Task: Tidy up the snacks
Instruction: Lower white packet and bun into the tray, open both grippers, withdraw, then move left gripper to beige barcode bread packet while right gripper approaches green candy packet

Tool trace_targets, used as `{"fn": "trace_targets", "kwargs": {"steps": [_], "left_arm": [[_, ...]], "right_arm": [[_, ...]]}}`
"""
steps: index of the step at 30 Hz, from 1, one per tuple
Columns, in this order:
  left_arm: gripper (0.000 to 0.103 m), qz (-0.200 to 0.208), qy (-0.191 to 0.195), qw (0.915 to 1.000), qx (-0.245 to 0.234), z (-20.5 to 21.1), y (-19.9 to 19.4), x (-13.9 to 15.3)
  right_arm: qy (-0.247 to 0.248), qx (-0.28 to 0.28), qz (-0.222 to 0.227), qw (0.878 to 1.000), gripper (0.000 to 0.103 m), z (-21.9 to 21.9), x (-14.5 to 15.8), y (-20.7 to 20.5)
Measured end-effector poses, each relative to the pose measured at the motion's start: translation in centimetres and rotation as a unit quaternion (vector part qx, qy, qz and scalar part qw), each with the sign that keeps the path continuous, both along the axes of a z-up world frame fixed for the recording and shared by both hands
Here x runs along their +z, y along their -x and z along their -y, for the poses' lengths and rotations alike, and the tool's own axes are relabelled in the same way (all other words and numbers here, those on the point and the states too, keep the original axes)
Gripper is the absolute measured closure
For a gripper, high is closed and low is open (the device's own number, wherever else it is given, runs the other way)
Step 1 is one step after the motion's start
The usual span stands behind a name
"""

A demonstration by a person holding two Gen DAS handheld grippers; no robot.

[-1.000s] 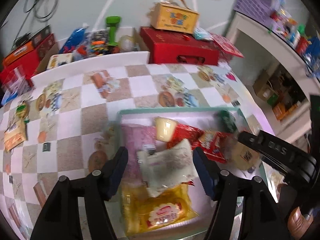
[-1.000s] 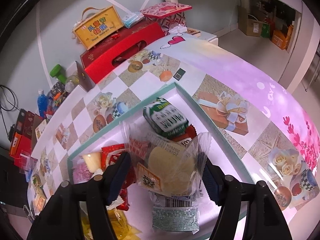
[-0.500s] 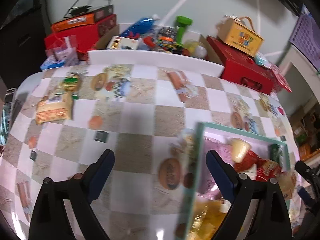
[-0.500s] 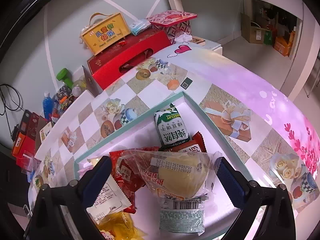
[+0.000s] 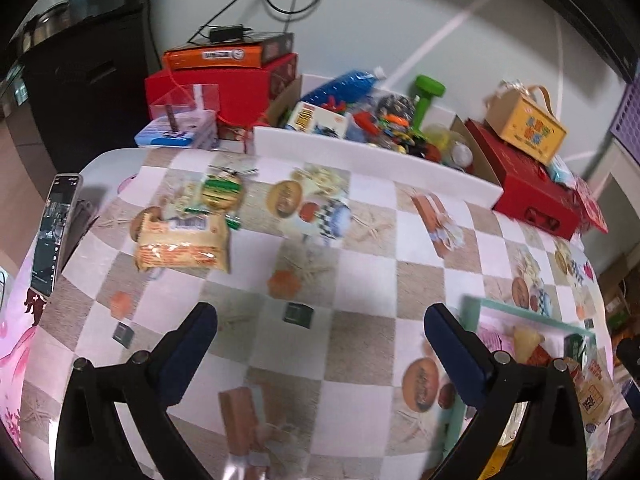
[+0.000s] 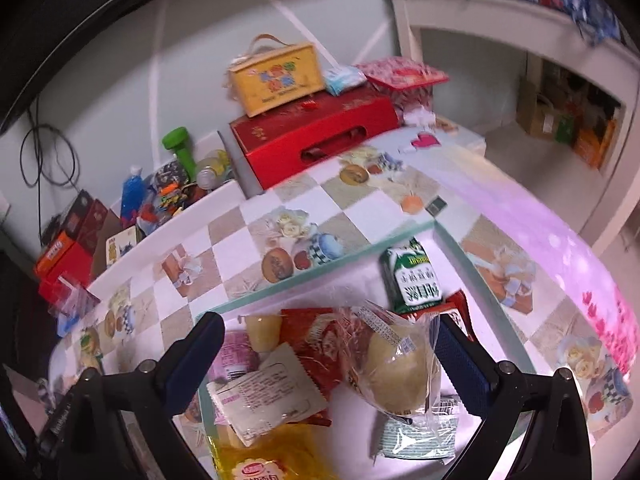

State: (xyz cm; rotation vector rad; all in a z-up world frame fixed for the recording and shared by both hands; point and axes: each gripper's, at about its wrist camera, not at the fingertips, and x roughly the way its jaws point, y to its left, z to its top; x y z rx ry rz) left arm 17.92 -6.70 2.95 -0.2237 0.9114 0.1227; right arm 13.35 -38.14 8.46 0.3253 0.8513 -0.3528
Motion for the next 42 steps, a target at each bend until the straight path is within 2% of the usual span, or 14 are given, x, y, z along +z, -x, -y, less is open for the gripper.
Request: {"fn": "trace_targets", "kwargs": {"steps": [3,7,14,18,23,27,31,34,42], "left_arm": [[0.0,0.008,0.002,0.9999,0.012,-1.4,0.1,0.2],[0.0,0.002,0.009,0.9996,0.026,-2.9,0.1,-0.1],[0.0,-0.014,0.034,0.998,0.052,-5.0,0.1,-1.1],[0.0,-0.018,0.037,0.9975,0.058,-5.6,0.1,-1.4],[0.0,-0.021,0.017,0.9984,0.05,-5.3,0.0,-1.3],[0.0,-0.021,0.017,0.9986,0.045,-5.3,0.0,-1.2],[0.0,-0.025,0.014,0.9986,0.045,-5.4,0.0,-1.3],[0.0,-0.028,0.011,0.9984,0.049,-5.7,0.0,-1.4],[0.0,-0.033,0.012,0.9977,0.058,-6.6,-0.1,-1.7]], "right_arm": [[0.017,0.011,-0.001,1.0,0.0,-1.0,0.2,-0.3],[0.031,0.004,-0.027,0.999,0.0,-0.7,-0.8,-0.7],[-0.007,-0.047,-0.061,0.997,0.0,3.3,-3.1,-0.2],[-0.01,-0.066,-0.061,0.996,0.0,4.5,-3.3,0.3],[0.009,-0.075,-0.033,0.997,0.0,4.3,-1.6,0.7],[0.04,-0.06,-0.023,0.997,0.0,3.2,-0.7,0.4],[0.031,-0.043,-0.027,0.998,0.0,2.4,-1.1,-0.1],[0.053,-0.03,-0.024,0.998,0.0,1.2,-0.7,-0.4],[0.027,0.031,-0.024,0.999,0.0,-2.2,-1.5,-1.6]]}}
